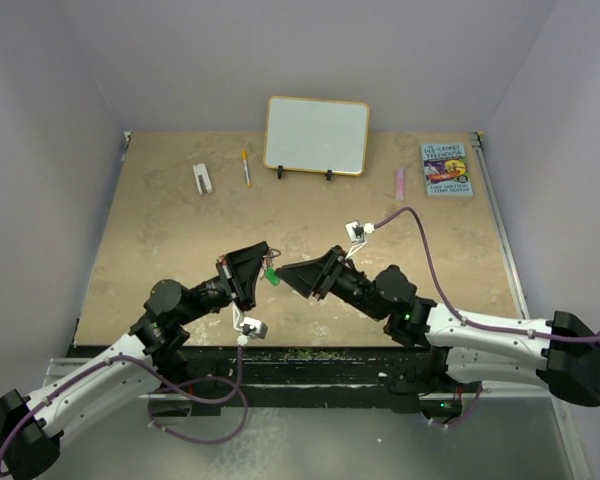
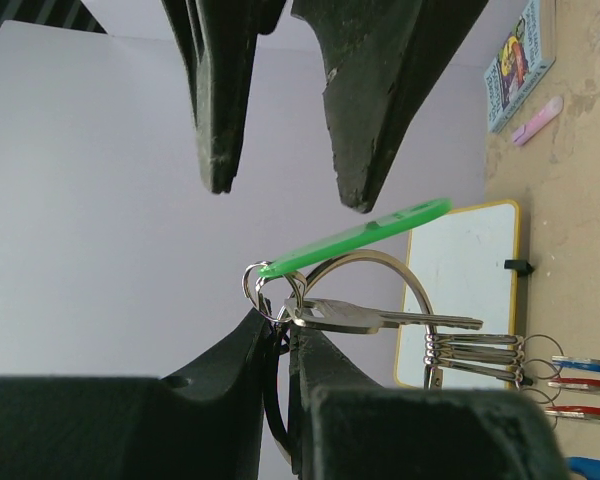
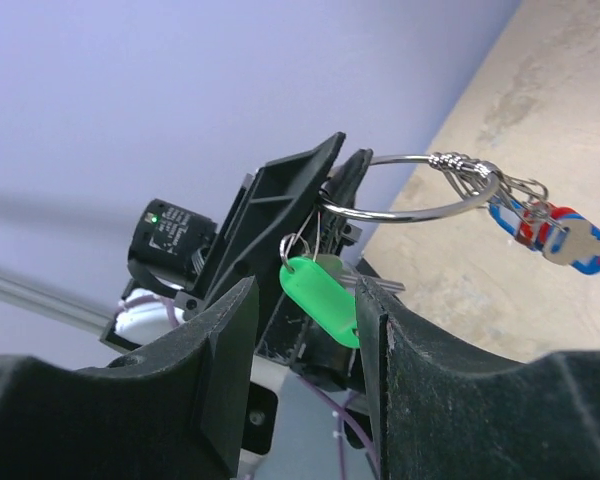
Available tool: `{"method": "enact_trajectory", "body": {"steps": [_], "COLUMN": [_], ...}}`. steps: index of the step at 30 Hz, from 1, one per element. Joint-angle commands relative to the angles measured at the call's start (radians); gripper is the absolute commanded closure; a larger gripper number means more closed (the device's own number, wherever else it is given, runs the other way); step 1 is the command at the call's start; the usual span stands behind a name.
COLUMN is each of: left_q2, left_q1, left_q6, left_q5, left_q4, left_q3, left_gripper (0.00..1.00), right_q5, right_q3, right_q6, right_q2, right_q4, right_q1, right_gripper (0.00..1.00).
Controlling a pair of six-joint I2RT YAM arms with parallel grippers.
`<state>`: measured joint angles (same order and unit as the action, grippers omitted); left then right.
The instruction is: Put the keys on the keyring
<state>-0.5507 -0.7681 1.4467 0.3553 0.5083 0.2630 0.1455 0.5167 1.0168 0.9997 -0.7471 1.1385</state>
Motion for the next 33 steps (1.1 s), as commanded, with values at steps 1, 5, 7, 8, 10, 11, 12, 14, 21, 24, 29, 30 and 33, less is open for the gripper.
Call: {"method": "enact_trajectory", "body": {"steps": [1,5,7,8,10,11,12,14,21,24,29,30,33], "left_q2": [0.003,0.007,0.013,0.016,0.021,0.024,0.022,0.018,0.006,0.013,0.010,0.009,0.004], "left_q1": [-0.007,-0.008,-0.008,-0.008,-0.007,-0.007,-0.008,-0.010,-0.010,-0.008,-0.009,-0.010,-0.010], "left_q6": [-0.009,-0.008,-0.007,-0.007,-0.009,-0.010,-0.011,-0.011,-0.011,-0.008,-0.008,-0.007,-0.008], "left_q5": [0.003,0.002,-0.001,-0.002,-0.003,-0.002,-0.001,0.001,-0.001,-0.001,0.000,0.000,-0.002], "left_q4": [0.081,0.081,0.077,0.074,0.068,0.067,0.066,0.067,0.095,0.085,0.082,0.081,0.081], "left_q3": [-0.003,-0.002,-0.004,-0.002,-0.003,-0.004,-0.002,-0.005,-0.003,-0.002,0.001,0.000,-0.001], "left_gripper": [0.96,0.96,0.96,0.96,0.96,0.96,0.96,0.96,0.96,0.96,0.96,0.96,0.96], "right_q5": [-0.014,0.010,0.043,0.059,0.077,0.077,0.076,0.070,0.051,0.046,0.012,0.007,-0.009], "right_q3": [0.013,0.014,0.001,-0.003,-0.004,-0.004,-0.003,-0.001,-0.036,-0.032,-0.016,-0.016,-0.011], "right_q6": [0.060,0.057,0.057,0.056,0.059,0.060,0.060,0.060,0.080,0.080,0.081,0.081,0.084], "right_q2": [0.058,0.057,0.024,0.005,-0.028,-0.038,-0.043,-0.037,0.021,0.037,0.082,0.092,0.112], "right_q4": [-0.192,-0.144,-0.118,-0.097,-0.047,-0.034,-0.030,-0.034,-0.146,-0.155,-0.186,-0.198,-0.218], "right_q1": [0.002,0.001,0.001,0.002,0.002,0.001,0.001,0.002,0.001,0.002,0.002,0.002,0.001], "right_gripper": [0.51,0.51,0.51,0.51,0.51,0.51,0.51,0.51,0.52,0.52,0.52,0.52,0.53]}}
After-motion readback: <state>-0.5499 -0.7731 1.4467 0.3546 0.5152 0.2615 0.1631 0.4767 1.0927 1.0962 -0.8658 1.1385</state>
